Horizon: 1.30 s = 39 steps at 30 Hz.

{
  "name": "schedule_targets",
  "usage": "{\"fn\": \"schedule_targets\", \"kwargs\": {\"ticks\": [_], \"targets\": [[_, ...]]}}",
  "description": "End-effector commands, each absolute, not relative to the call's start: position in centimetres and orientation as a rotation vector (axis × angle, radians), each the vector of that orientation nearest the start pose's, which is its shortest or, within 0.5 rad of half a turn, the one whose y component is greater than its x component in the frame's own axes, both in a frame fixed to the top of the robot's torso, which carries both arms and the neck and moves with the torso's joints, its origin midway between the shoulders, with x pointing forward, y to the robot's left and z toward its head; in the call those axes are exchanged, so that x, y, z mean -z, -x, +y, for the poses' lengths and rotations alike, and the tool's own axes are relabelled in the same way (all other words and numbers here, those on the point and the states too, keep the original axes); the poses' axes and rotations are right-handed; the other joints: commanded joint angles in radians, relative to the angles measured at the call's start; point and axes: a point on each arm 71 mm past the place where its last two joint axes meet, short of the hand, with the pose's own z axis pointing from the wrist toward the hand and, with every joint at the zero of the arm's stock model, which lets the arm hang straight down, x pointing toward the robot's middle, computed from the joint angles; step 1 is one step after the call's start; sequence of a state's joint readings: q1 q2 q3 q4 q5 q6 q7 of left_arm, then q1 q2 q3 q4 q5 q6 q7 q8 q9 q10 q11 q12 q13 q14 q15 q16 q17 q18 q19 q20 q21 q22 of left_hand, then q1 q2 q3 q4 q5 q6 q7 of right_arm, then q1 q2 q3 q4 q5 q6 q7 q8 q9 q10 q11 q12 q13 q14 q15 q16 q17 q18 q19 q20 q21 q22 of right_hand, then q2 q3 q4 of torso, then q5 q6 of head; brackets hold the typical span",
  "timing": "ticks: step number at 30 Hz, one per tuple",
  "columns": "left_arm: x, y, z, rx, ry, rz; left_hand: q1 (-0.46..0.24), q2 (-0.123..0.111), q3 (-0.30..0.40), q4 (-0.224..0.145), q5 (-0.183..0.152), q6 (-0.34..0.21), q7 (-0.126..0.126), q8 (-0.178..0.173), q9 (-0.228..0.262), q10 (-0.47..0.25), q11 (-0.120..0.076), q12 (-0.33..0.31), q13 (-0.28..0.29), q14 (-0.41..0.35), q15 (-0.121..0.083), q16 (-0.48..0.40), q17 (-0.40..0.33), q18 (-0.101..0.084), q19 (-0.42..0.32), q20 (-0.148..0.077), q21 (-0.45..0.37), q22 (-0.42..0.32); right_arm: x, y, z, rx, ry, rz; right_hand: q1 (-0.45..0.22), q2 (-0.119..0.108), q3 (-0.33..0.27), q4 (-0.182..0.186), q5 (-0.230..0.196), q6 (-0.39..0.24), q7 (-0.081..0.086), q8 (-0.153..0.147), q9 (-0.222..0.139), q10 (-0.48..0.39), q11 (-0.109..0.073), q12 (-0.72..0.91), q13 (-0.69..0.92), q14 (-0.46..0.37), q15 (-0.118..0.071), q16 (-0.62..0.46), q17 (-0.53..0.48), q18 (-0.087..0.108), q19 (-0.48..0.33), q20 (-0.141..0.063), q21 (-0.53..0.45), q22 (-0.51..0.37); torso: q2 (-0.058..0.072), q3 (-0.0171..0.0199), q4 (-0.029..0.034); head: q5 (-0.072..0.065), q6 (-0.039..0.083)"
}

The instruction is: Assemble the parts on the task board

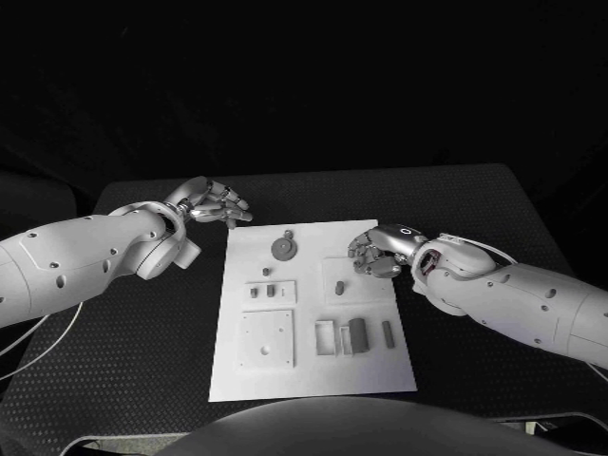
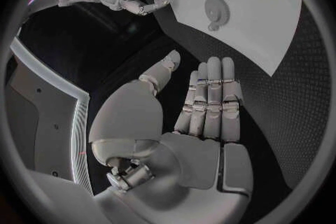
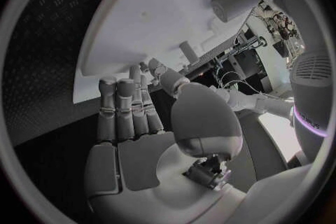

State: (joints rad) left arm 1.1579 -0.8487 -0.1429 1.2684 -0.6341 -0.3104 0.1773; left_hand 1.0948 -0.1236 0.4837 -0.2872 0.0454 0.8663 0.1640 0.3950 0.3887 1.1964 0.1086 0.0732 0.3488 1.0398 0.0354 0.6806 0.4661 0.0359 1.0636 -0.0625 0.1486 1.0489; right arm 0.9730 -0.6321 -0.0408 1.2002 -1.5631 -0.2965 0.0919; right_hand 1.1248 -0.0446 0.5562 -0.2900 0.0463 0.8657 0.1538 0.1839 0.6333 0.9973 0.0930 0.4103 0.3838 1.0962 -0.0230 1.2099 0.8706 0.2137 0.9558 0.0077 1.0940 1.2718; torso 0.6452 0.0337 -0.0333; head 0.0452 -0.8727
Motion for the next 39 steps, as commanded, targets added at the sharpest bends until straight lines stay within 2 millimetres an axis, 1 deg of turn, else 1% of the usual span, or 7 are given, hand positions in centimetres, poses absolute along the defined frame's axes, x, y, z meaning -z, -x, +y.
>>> {"fn": "schedule_targets", "kwargs": {"ticks": [1,2,6,10,21,33,39], "targets": [[25.3,-50.2,28.7,0.928,0.637,1.759,-0.002,0.010,-0.007,0.000,0.005,-0.006,0.005,0.000,0.001,-0.008,0.001,-0.004,-0.002,0.010,-0.001,-0.005,0.002,0.008,0.006,0.000,-0.004,-0.001,32.1,-47.2,-17.3,-0.698,0.317,1.853,0.011,0.004,0.003,-0.002,0.002,0.034,0.017,0.009,0.002,0.013,0.000,-0.008,-0.003,-0.001,0.005,0.007,-0.002,0.048,0.007,0.000,-0.005,-0.001,0.000,0.0000,0.0005,0.000,0.000],[25.3,-50.2,28.7,0.928,0.637,1.760,-0.002,0.010,-0.007,0.000,0.005,-0.006,0.005,0.000,0.001,-0.008,0.001,-0.004,-0.002,0.010,-0.001,-0.005,0.003,0.008,0.007,0.000,-0.004,-0.001,32.1,-47.2,-17.3,-0.695,0.318,1.857,0.014,0.007,0.006,-0.002,0.002,0.039,0.015,0.012,0.003,0.017,0.000,-0.011,-0.004,0.000,0.005,0.008,-0.003,0.048,0.008,0.000,-0.004,-0.001,0.000,-0.0001,0.0005,-0.001,0.000],[25.3,-50.2,28.7,0.927,0.638,1.760,-0.001,0.010,-0.007,-0.001,0.005,-0.006,0.005,-0.001,0.001,-0.009,0.001,-0.004,-0.002,0.012,-0.002,-0.005,0.005,0.008,0.008,-0.001,-0.004,-0.001,32.4,-47.3,-17.6,-0.674,0.331,1.887,0.016,-0.014,0.074,0.014,0.002,0.049,0.011,0.019,0.005,0.038,0.000,-0.041,-0.017,0.005,0.005,0.010,-0.009,0.048,0.018,0.003,-0.006,-0.004,0.000,-0.0003,0.0005,-0.001,0.000],[25.3,-50.2,28.7,0.926,0.639,1.762,-0.001,0.010,-0.007,-0.001,0.005,-0.006,0.005,-0.001,0.001,-0.009,0.001,-0.004,-0.003,0.014,-0.003,-0.006,0.007,0.008,0.010,-0.001,-0.004,-0.001,32.5,-47.2,-17.5,-0.660,0.350,1.898,0.001,-0.023,0.083,0.016,0.002,0.049,0.011,0.021,0.005,0.046,0.000,-0.053,-0.021,0.005,0.005,0.011,-0.012,0.048,0.020,0.004,-0.006,-0.004,0.000,-0.0001,0.0002,0.000,0.000],[25.3,-50.2,28.7,0.926,0.639,1.765,-0.001,0.010,-0.008,0.000,0.005,-0.007,0.005,-0.001,0.001,-0.009,0.001,-0.004,-0.003,0.017,-0.004,-0.007,0.011,0.008,0.013,-0.002,-0.004,-0.001,32.6,-47.1,-17.0,-0.645,0.401,1.890,-0.004,-0.022,0.096,0.010,0.002,0.060,0.006,0.030,0.009,0.068,-0.005,-0.062,-0.023,0.007,0.001,0.014,-0.015,0.048,0.024,0.002,-0.005,-0.003,0.000,0.0002,0.0000,0.000,0.000],[25.3,-50.2,28.8,0.923,0.641,1.765,0.000,0.011,-0.009,0.000,0.005,-0.007,0.005,-0.001,0.001,-0.010,0.001,-0.004,-0.004,0.018,-0.004,-0.008,0.013,0.008,0.014,-0.003,-0.005,-0.002,32.8,-46.6,-16.5,-0.588,0.520,1.834,-0.006,-0.051,0.099,0.006,0.002,0.058,0.006,0.031,0.009,0.071,-0.004,-0.078,-0.026,0.008,0.002,0.015,-0.018,0.048,0.027,-0.001,-0.005,-0.004,0.000,-0.0007,0.0004,0.001,0.000],[25.4,-50.2,28.8,0.921,0.643,1.768,0.000,0.011,-0.009,0.000,0.005,-0.007,0.005,-0.001,0.000,-0.010,0.002,-0.004,-0.004,0.019,-0.005,-0.009,0.014,0.008,0.014,-0.003,-0.005,-0.002,32.9,-46.1,-16.1,-0.581,0.567,1.820,-0.002,-0.077,0.102,0.006,0.002,0.062,0.005,0.034,0.009,0.073,-0.003,-0.086,-0.027,0.008,0.003,0.015,-0.021,0.048,0.029,-0.002,-0.005,-0.004,0.000,-0.0003,-0.0001,0.001,0.000]]}}
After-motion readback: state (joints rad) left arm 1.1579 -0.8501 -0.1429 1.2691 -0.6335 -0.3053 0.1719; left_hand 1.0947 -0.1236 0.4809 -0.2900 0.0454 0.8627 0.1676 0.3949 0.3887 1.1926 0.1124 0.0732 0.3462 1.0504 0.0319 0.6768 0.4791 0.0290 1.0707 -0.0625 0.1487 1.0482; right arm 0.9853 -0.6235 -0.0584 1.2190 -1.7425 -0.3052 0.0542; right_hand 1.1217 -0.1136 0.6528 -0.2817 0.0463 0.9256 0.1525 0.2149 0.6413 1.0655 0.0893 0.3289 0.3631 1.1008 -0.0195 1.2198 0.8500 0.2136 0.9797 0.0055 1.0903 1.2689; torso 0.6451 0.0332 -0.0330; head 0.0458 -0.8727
